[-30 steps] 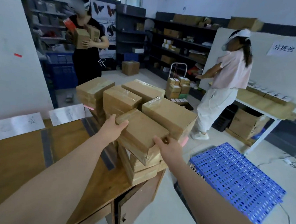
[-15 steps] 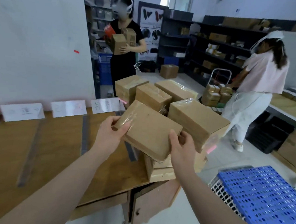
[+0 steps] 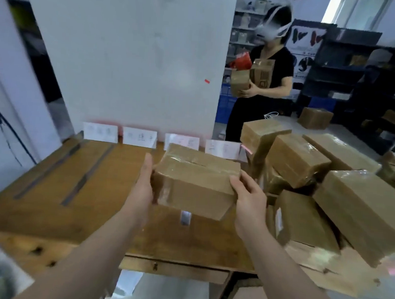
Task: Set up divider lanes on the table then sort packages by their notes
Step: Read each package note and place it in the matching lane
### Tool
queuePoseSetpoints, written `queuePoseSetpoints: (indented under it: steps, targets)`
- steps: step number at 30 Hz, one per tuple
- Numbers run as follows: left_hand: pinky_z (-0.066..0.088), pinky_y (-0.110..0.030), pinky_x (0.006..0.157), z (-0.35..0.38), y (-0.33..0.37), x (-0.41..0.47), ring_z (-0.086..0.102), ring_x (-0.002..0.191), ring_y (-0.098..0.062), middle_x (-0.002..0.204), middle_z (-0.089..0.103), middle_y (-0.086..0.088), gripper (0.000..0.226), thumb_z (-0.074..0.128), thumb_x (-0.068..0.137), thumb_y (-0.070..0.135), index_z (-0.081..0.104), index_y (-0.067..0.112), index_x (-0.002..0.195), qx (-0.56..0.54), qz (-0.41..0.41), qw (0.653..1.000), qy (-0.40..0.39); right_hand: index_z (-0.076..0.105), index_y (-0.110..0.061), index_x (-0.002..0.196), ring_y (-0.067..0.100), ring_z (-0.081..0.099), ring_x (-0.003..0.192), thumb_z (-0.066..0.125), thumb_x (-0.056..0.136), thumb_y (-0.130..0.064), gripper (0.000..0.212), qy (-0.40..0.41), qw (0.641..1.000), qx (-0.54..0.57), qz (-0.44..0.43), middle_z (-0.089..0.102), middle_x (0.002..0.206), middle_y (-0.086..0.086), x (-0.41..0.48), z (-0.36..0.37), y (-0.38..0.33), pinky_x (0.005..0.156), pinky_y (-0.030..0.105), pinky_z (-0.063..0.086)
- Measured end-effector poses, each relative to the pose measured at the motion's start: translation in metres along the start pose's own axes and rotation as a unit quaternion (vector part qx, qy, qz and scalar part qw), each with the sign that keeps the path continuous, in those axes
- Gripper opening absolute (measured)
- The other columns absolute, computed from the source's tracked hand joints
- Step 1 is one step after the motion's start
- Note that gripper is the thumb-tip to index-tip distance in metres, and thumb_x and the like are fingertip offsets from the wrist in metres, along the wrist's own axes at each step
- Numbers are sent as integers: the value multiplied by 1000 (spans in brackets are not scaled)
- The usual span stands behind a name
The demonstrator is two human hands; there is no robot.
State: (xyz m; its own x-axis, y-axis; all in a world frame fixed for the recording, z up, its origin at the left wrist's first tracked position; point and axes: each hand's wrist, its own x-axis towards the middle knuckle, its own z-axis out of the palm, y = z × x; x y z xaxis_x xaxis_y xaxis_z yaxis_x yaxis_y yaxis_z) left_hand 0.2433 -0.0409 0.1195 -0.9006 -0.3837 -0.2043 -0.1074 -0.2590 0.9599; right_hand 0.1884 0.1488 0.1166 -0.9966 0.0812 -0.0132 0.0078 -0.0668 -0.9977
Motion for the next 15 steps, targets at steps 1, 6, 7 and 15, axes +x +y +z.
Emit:
queuePoseSetpoints:
  steps: [1, 6, 7, 15]
  targets:
    - [46, -42, 97, -12, 1, 4, 65, 108, -20, 113, 72, 1, 75, 30, 80, 81, 65, 28, 120, -53, -8, 999, 0, 56, -30, 131, 6, 56, 105, 62, 92, -26, 40, -25, 1000, -9, -16, 60, 117, -14, -3, 12, 2, 96, 34, 50]
    - [55, -39, 82, -72, 4, 22, 67, 110, -25, 123, 68, -8, 59, 52, 88, 60, 55, 22, 133, -187, 29, 981, 36, 57, -29, 130, 1, 60, 110, 58, 92, -5, 45, -134, 990, 5, -53, 65, 120, -17, -7, 67, 9, 92, 23, 52]
    - [57, -37, 79, -85, 3, 25, 67, 108, -22, 124, 67, -5, 55, 54, 90, 55, 51, 25, 136, -170, 52, 983, 40, 58, -26, 127, 1, 62, 108, 56, 92, 0, 44, -143, 988, 14, -49, 67, 116, -15, -6, 78, 10, 91, 23, 53]
    - [40, -11, 97, -186, 11, 29, 37, 132, 7, 147, 33, 24, 61, 36, 91, 61, 22, 45, 148, 141, 229, 962, 51, 62, -31, 120, 12, 63, 107, 54, 92, -46, 33, -122, 991, 56, 23, 69, 112, -8, -11, 196, 11, 90, 36, 55]
